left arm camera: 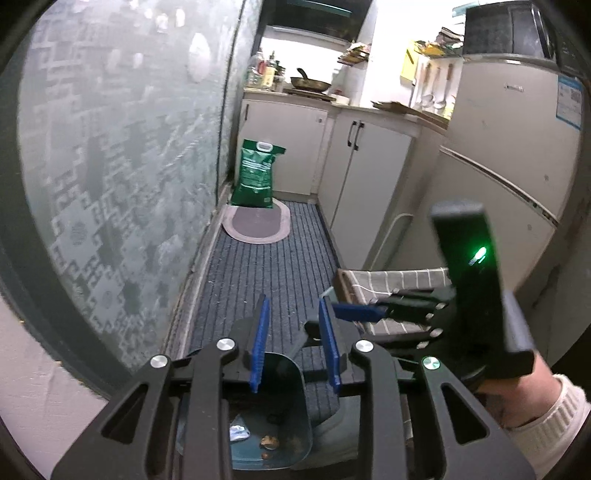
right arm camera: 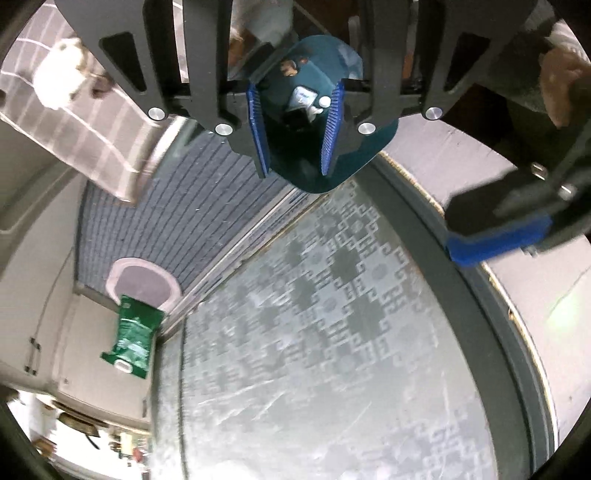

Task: Collect trash
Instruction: 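Move the right tool back to the cloth toward the white tissue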

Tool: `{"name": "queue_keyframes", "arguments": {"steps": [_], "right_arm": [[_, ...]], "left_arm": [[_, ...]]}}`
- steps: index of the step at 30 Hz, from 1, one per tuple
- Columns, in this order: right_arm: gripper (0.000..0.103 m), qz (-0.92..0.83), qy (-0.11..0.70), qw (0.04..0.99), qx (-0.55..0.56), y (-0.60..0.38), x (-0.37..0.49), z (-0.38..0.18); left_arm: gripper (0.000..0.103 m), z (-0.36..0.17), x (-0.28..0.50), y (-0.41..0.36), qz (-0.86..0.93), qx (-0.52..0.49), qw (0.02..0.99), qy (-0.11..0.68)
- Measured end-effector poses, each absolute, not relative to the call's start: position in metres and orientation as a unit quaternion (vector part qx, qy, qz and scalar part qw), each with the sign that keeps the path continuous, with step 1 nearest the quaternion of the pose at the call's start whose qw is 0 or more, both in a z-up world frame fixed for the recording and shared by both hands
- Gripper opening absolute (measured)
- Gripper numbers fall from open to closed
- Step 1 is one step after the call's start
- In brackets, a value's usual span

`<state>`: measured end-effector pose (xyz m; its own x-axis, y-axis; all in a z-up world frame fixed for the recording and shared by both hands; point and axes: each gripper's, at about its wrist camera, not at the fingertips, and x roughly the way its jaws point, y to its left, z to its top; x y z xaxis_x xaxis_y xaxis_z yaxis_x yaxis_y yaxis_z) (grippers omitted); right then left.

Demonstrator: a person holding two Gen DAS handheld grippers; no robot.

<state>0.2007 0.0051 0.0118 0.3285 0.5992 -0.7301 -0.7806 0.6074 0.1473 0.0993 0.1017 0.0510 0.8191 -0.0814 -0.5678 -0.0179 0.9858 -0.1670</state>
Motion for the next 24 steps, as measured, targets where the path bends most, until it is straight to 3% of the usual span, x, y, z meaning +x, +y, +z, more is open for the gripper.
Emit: {"name": "queue_keyframes", "arguments": {"steps": [17, 21, 24], "right_arm": [[0.029, 0.329, 0.400, 0.854, -0.060, -0.113, 0.244, 0.015], [0.038, 0.313, 0.401, 0.860, -0.051, -0.135, 0.248, 0.012], [0.038, 0.301, 0.405, 0.863, -0.037, -0.153, 0.252, 0.010]], "left_arm": [[0.029, 0.013, 0.147, 0.029, -0.074, -0.059, 0.934, 0.343], [0.029, 0.003, 0.158, 0.012, -0.087, -0.046, 0.929, 0.356], [0.029, -0.005, 0.163, -0.001, -0.103, -0.037, 0.926, 0.362]]}}
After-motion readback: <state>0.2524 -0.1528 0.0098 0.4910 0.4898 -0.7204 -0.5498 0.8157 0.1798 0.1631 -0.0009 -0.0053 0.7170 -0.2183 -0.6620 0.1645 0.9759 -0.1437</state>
